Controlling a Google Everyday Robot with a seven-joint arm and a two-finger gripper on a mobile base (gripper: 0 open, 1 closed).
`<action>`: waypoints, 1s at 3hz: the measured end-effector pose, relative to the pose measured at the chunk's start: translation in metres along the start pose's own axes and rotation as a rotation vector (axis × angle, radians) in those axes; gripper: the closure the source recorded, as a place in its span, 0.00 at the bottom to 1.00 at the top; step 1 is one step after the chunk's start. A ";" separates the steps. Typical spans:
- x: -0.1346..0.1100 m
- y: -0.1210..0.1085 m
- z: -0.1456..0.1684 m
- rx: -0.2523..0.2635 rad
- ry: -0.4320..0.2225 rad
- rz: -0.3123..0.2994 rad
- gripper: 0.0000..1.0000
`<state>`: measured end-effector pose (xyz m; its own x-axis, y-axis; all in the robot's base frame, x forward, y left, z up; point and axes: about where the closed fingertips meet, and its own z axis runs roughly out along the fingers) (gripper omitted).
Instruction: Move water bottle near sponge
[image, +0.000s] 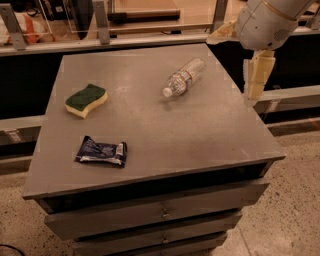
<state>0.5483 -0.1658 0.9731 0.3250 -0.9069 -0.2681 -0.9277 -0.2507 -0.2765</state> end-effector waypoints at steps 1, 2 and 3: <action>0.000 -0.007 0.002 0.023 -0.001 -0.033 0.00; 0.000 -0.008 0.002 0.025 -0.001 -0.030 0.00; 0.010 -0.026 0.003 0.045 0.016 -0.051 0.00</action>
Offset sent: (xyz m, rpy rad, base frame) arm 0.0061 0.0025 0.0000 0.0010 -0.0301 0.0303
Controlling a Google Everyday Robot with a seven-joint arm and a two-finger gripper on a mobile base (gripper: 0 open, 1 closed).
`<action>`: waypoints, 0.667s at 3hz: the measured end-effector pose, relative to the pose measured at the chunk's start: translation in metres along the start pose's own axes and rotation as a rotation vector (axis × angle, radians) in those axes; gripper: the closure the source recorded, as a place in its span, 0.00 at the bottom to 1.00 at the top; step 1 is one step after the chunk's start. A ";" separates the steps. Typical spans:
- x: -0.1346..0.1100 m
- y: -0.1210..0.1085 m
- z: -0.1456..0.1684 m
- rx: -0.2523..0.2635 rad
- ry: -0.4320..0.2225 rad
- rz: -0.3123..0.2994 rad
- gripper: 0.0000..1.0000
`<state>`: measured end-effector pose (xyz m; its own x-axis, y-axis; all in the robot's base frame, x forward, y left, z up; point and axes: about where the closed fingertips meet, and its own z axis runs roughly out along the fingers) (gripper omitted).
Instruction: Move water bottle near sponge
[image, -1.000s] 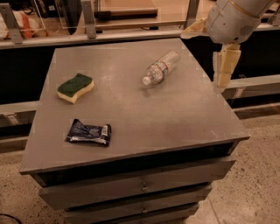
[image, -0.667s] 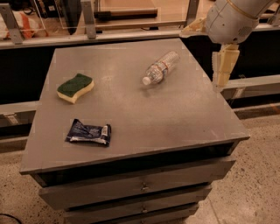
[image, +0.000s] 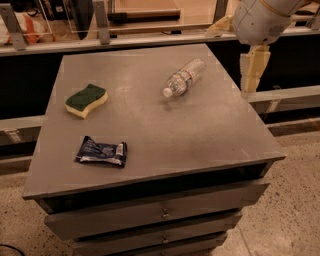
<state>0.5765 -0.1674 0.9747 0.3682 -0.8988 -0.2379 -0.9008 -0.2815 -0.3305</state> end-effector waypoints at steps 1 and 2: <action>0.009 -0.028 0.009 -0.012 0.017 -0.078 0.00; 0.016 -0.060 0.020 -0.002 0.040 -0.158 0.00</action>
Offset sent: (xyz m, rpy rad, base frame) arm 0.0709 -0.0089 -0.0054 -0.2025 0.1092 0.2774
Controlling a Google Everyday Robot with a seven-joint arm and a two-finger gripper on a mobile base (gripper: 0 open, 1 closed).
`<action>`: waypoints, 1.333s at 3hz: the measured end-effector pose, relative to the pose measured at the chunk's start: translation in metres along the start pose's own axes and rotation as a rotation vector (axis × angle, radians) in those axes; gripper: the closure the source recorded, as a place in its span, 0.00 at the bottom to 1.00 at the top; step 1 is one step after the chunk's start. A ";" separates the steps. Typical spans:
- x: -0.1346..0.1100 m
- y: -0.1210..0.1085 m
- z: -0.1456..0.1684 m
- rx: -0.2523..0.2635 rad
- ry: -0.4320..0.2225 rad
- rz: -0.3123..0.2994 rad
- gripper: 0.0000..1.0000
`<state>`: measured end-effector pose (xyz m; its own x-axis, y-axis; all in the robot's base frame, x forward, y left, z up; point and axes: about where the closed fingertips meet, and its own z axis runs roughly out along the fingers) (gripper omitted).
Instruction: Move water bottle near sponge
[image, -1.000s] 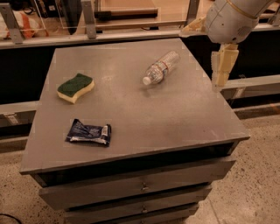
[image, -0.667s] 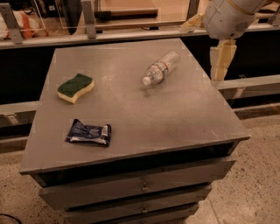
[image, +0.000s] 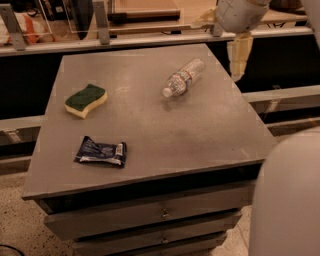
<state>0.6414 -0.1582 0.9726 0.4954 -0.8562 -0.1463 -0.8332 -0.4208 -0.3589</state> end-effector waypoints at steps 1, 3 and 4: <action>0.010 -0.021 0.017 -0.011 0.038 -0.075 0.00; 0.020 -0.052 0.071 -0.043 0.019 -0.267 0.00; 0.019 -0.059 0.094 -0.080 0.024 -0.343 0.00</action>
Offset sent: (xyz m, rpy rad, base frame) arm 0.0281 -0.0192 -0.0493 -0.2033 0.2512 0.3578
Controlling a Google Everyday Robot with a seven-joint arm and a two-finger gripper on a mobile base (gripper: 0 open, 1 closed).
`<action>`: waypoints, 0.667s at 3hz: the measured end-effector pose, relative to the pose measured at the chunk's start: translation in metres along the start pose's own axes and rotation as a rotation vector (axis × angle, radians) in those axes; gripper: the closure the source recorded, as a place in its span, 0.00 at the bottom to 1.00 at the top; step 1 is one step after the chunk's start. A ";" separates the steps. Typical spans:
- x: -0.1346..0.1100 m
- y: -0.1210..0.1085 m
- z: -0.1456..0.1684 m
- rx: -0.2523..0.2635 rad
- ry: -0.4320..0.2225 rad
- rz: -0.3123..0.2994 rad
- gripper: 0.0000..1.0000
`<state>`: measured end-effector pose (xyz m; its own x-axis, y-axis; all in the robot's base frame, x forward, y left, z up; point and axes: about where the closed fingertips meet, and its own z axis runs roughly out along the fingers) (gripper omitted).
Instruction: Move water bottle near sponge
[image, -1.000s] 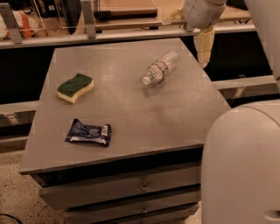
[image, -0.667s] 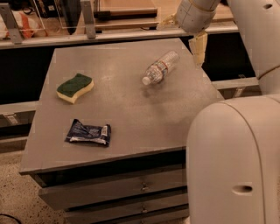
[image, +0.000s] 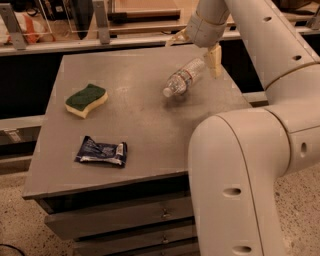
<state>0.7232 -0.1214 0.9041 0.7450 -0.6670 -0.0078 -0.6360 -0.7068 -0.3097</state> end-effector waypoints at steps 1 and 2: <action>0.002 -0.005 0.021 -0.053 0.009 -0.062 0.00; 0.004 -0.002 0.035 -0.098 0.011 -0.090 0.00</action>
Offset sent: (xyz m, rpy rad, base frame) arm -0.0533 -0.0306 -0.0277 -0.2418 0.4009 0.1669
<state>0.7344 -0.1145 0.8718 0.7983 -0.6017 0.0267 -0.5833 -0.7834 -0.2145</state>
